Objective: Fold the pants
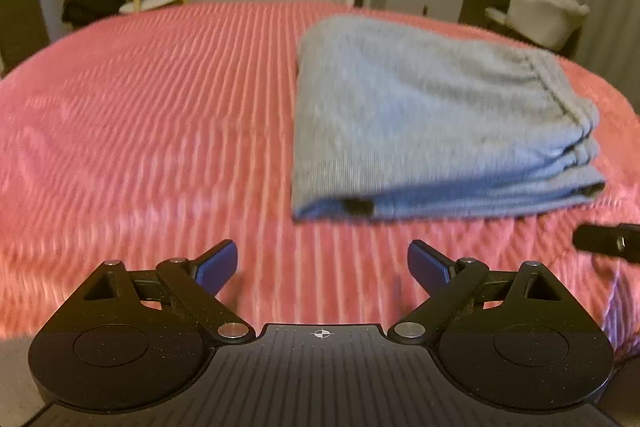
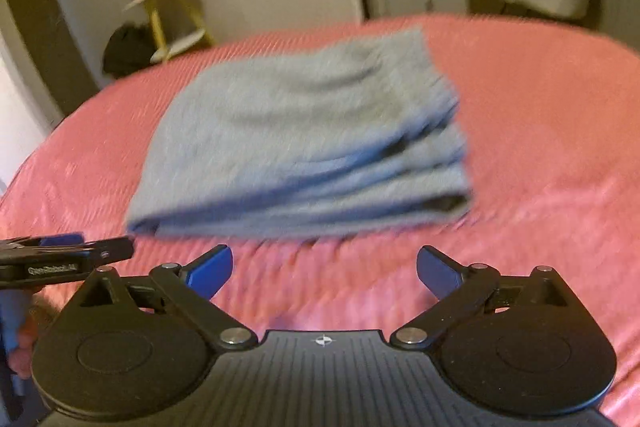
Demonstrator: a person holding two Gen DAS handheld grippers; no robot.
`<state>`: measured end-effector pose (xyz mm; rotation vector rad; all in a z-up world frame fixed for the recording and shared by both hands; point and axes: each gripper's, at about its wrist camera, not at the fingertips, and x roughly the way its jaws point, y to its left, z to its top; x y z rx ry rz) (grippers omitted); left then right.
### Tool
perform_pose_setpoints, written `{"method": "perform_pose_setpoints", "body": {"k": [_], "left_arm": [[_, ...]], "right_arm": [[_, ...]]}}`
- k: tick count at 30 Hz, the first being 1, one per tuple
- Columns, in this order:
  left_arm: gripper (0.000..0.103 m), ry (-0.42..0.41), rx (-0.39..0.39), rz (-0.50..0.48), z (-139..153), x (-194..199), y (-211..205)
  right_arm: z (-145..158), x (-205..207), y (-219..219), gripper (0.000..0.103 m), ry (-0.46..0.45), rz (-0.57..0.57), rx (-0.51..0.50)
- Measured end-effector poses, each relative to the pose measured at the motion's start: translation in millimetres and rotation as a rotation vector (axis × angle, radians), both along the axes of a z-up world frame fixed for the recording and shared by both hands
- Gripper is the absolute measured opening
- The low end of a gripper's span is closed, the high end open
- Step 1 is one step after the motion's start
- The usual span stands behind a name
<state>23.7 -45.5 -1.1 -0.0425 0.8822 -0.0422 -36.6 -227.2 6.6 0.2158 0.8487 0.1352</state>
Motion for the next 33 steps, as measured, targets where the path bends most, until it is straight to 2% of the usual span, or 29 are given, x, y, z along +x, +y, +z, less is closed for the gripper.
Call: {"method": "perform_pose_setpoints", "body": {"k": [3, 6, 10, 18, 25, 33], "left_arm": [[0.096, -0.007, 0.027, -0.019, 0, -4, -7], [0.096, -0.038, 0.066, -0.031, 3, -10, -13], [0.096, -0.03, 0.041, -0.021, 1, -12, -13], [0.096, 0.01, 0.04, 0.003, -10, -4, -10], [0.096, 0.013, 0.041, -0.02, -14, -2, -14], [0.096, 0.029, 0.031, -0.022, -16, -1, -13]], "right_arm": [[-2, -8, 12, 0.099, -0.058, -0.085, -0.036], [0, -13, 21, 0.099, -0.115, -0.1, -0.116], [-3, -12, 31, 0.099, -0.114, -0.066, -0.156], [-11, -9, 44, 0.099, -0.116, -0.024, -0.202], [-15, -4, 38, 0.099, -0.101, -0.039, -0.174], [-17, -2, 38, 0.099, -0.103, -0.045, -0.186]]}}
